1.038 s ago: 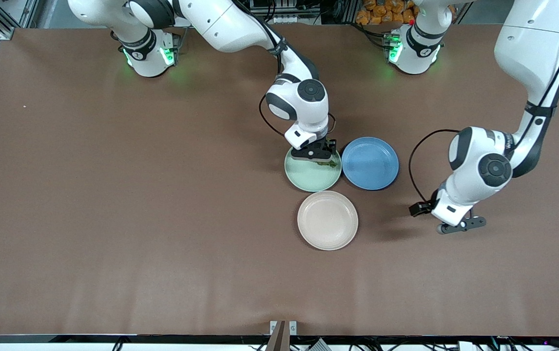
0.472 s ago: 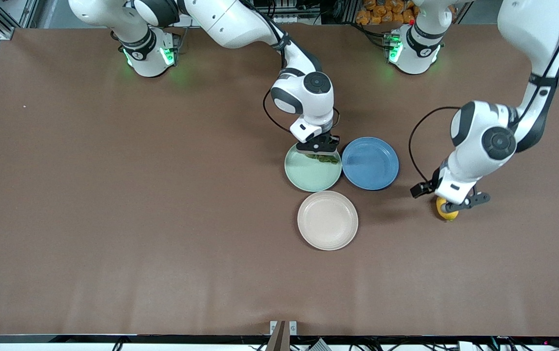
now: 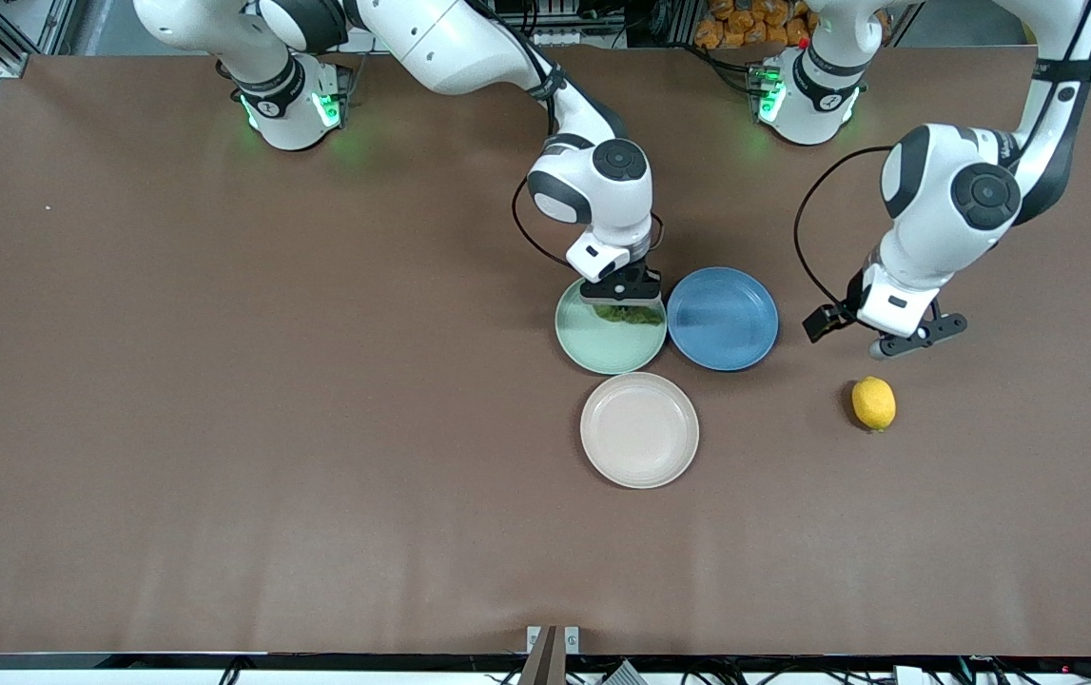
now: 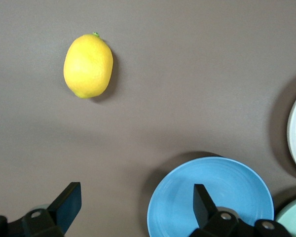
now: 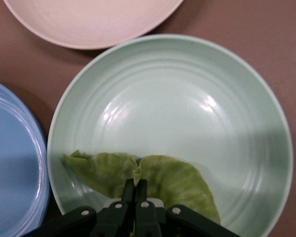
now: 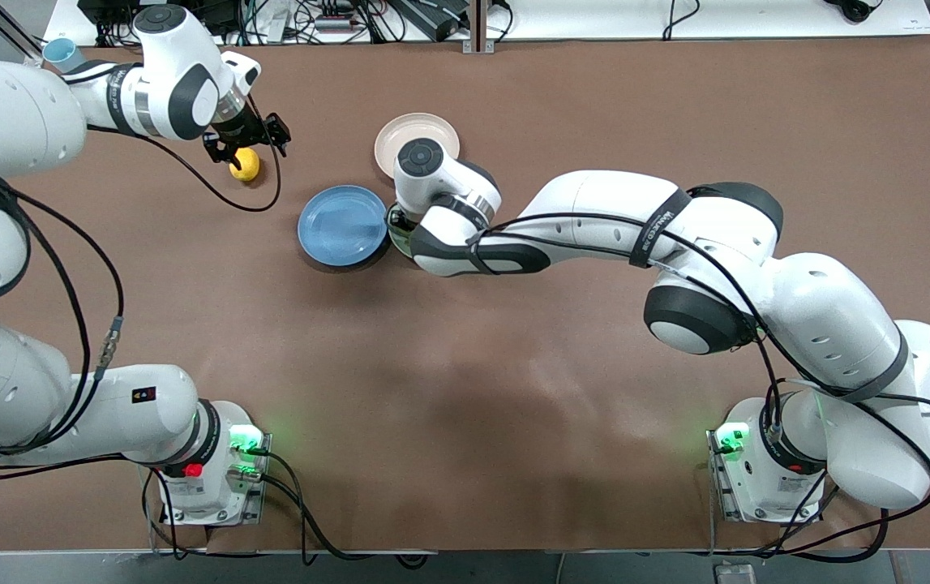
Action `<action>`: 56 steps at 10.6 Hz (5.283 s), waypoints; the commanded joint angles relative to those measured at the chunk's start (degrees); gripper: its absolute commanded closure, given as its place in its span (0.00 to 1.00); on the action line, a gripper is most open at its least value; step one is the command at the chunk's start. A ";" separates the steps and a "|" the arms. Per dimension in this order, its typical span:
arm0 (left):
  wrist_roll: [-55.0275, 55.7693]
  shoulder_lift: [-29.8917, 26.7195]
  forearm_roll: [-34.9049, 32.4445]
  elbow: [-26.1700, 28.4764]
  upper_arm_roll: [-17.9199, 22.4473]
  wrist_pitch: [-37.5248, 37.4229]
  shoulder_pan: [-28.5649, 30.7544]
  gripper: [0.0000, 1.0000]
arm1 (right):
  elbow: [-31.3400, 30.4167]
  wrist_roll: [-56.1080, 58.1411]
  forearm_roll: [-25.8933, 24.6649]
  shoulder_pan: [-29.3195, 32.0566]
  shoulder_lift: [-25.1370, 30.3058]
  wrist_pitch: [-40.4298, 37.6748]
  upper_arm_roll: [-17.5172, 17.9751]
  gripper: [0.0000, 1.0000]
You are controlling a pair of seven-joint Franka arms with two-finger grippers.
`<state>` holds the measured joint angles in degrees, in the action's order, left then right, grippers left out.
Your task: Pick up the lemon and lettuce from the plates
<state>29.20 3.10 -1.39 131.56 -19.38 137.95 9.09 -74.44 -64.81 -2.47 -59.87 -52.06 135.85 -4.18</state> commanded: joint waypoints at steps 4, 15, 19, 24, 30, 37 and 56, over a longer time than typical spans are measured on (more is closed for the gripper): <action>-0.46 -1.08 1.31 -14.62 -0.48 -11.16 0.49 0.00 | -0.18 14.67 2.54 11.24 10.81 -14.27 2.06 1.00; -6.97 -1.25 2.63 -39.27 0.40 -41.35 0.93 0.00 | -2.63 65.76 8.98 55.28 15.42 -30.85 1.63 1.00; -14.32 -1.61 2.89 -39.54 1.62 -42.84 1.72 0.00 | -6.24 69.47 9.67 59.96 9.70 -19.40 1.71 1.00; -16.81 -1.96 2.98 -39.54 14.01 -44.34 -10.57 0.00 | -5.28 69.73 8.97 59.17 10.91 -18.86 1.71 0.00; -16.81 -3.45 3.68 -40.51 17.45 -45.31 -13.93 0.00 | -1.08 76.68 8.89 59.34 25.68 -27.35 1.28 0.00; -22.17 -5.82 2.80 -41.47 17.18 -45.22 -13.57 0.00 | 7.09 65.07 4.05 60.56 33.16 -52.09 1.28 0.00; -25.16 -5.03 1.22 -41.65 15.96 -46.10 -14.36 0.00 | -15.91 61.82 3.88 58.46 49.51 -39.87 -1.63 0.00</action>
<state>5.24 -1.81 0.66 90.51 -3.14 93.40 -5.03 -88.32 -3.61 2.06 -2.03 -4.35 94.99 -6.81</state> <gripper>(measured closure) 0.000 0.000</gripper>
